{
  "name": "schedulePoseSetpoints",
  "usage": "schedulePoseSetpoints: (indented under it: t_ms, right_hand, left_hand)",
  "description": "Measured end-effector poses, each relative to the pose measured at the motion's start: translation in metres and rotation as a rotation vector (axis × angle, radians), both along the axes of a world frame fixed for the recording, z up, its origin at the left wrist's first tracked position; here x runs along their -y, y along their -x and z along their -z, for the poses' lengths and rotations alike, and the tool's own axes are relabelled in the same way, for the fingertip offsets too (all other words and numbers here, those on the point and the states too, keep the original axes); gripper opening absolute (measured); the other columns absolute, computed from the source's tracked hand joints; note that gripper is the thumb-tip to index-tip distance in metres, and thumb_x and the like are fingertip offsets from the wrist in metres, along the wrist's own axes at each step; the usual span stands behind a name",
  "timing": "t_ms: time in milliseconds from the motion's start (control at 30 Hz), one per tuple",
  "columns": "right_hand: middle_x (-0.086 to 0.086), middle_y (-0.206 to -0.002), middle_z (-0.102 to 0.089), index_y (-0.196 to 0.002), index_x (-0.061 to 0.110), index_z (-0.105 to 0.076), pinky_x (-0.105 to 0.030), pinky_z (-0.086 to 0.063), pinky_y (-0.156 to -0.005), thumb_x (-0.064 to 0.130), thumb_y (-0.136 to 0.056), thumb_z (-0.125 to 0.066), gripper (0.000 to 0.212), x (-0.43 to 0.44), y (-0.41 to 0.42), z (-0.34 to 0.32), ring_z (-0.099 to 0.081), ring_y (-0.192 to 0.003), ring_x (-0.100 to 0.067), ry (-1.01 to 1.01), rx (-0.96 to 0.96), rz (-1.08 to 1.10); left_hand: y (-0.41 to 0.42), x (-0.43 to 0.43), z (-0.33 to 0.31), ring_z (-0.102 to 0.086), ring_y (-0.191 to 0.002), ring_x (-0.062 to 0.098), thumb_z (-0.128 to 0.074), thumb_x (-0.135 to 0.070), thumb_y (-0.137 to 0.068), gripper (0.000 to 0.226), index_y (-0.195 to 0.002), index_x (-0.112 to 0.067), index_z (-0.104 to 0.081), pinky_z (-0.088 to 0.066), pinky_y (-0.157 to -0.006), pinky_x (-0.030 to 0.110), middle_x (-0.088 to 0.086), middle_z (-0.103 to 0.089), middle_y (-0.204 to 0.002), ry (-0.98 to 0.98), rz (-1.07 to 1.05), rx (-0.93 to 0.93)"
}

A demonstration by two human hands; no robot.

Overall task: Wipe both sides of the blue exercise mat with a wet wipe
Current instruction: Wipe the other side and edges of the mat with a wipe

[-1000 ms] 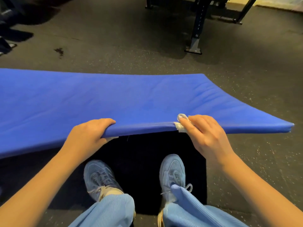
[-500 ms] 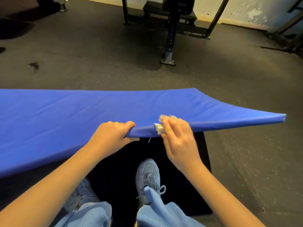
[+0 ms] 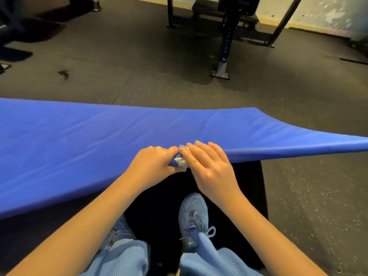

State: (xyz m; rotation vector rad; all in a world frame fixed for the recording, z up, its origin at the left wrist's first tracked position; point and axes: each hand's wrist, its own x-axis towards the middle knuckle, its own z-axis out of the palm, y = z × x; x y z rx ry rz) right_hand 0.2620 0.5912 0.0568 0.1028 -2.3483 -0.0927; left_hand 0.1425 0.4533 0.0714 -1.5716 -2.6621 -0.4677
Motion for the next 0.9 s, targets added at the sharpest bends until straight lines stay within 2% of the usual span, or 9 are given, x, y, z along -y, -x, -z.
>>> schedulePoseSetpoints:
  t_ms: [100, 233, 333, 433, 500, 567, 667, 800, 900]
  right_hand:
    - [-0.006, -0.11, -0.065, -0.128, 0.012, -0.057, -0.042, -0.043, -0.092, 0.024, -0.096, -0.053, 0.035, -0.008, -0.003, 0.0, -0.06, -0.098, -0.028, -0.127, 0.004, 0.064]
    - [-0.007, -0.09, -0.06, -0.132, 0.004, -0.043, -0.036, -0.04, -0.069, 0.01, -0.088, -0.059, 0.047, -0.016, -0.001, 0.0, -0.055, -0.075, -0.027, -0.256, 0.134, 0.01]
    - [-0.009, -0.089, -0.057, -0.131, 0.001, -0.041, -0.036, -0.04, -0.066, 0.006, -0.086, -0.055, 0.047, -0.017, 0.0, -0.006, -0.052, -0.073, -0.027, -0.271, 0.203, 0.001]
    - [-0.009, -0.089, -0.057, -0.131, 0.001, -0.041, -0.037, -0.042, -0.066, 0.005, -0.088, -0.046, 0.043, -0.017, -0.001, -0.016, -0.052, -0.073, -0.028, -0.262, 0.229, -0.011]
    - [-0.01, -0.09, -0.057, -0.13, 0.001, -0.04, -0.038, -0.046, -0.065, 0.005, -0.088, -0.042, 0.043, -0.019, 0.003, -0.03, -0.054, -0.073, -0.03, -0.257, 0.252, -0.028]
    - [-0.011, -0.092, -0.057, -0.13, 0.0, -0.039, -0.039, -0.048, -0.065, 0.006, -0.087, -0.041, 0.043, -0.019, 0.008, -0.049, -0.055, -0.074, -0.031, -0.27, 0.298, -0.056]
    - [-0.012, -0.094, -0.058, -0.129, 0.001, -0.04, -0.039, -0.05, -0.065, 0.011, -0.086, -0.044, 0.044, -0.019, 0.018, -0.084, -0.057, -0.076, -0.031, -0.324, 0.395, -0.09]
    - [-0.015, -0.098, -0.058, -0.129, 0.0, -0.044, -0.038, -0.051, -0.065, 0.01, -0.079, -0.069, 0.057, -0.023, 0.03, -0.133, -0.058, -0.079, -0.031, -0.464, 0.545, -0.137]
    - [-0.016, -0.12, -0.052, -0.143, 0.001, -0.031, -0.038, -0.048, -0.083, 0.021, -0.095, -0.053, 0.056, -0.024, 0.037, -0.159, -0.056, -0.101, -0.032, -0.518, 0.666, -0.158]
  left_hand:
    - [0.001, 0.0, -0.003, -0.062, -0.085, 0.026, -0.047, -0.061, -0.089, 0.046, -0.118, -0.026, -0.058, -0.042, -0.064, 0.032, 0.0, -0.07, -0.094, 0.062, -0.035, 0.02]
    - [-0.003, 0.003, 0.0, -0.061, -0.096, 0.018, -0.051, -0.051, -0.093, 0.038, -0.125, -0.031, -0.053, -0.043, -0.071, 0.029, -0.008, -0.067, -0.11, 0.095, -0.035, 0.111]
    - [0.005, 0.027, 0.0, -0.052, -0.12, 0.013, -0.055, -0.041, -0.093, 0.05, -0.14, -0.031, -0.042, -0.044, -0.088, 0.03, -0.014, -0.053, -0.136, 0.149, -0.054, 0.194]
    - [0.018, 0.07, 0.003, -0.045, -0.13, 0.012, -0.054, -0.036, -0.095, 0.053, -0.144, -0.031, -0.036, -0.042, -0.096, 0.031, -0.014, -0.044, -0.145, 0.257, -0.13, 0.175]
    - [0.026, 0.099, -0.002, -0.05, -0.123, 0.012, -0.057, -0.041, -0.093, 0.048, -0.138, -0.032, -0.043, -0.044, -0.093, 0.031, -0.015, -0.05, -0.138, 0.281, -0.207, 0.192]
    - [0.033, 0.116, -0.012, -0.056, -0.108, 0.013, -0.06, -0.044, -0.091, 0.034, -0.123, -0.035, -0.051, -0.045, -0.085, 0.031, -0.016, -0.059, -0.121, 0.287, -0.233, 0.226]
    - [0.046, 0.118, -0.038, -0.057, -0.091, 0.018, -0.06, -0.043, -0.09, 0.021, -0.104, -0.029, -0.053, -0.047, -0.078, 0.035, -0.008, -0.062, -0.098, 0.35, -0.212, 0.213]
    - [0.059, 0.111, -0.073, -0.056, -0.087, 0.023, -0.058, -0.042, -0.09, 0.026, -0.098, -0.018, -0.051, -0.047, -0.078, 0.04, 0.004, -0.058, -0.091, 0.41, -0.187, 0.181]
    - [0.067, 0.108, -0.095, -0.055, -0.091, 0.026, -0.057, -0.042, -0.092, 0.03, -0.101, -0.014, -0.05, -0.045, -0.077, 0.036, 0.005, -0.056, -0.093, 0.463, -0.18, 0.167]
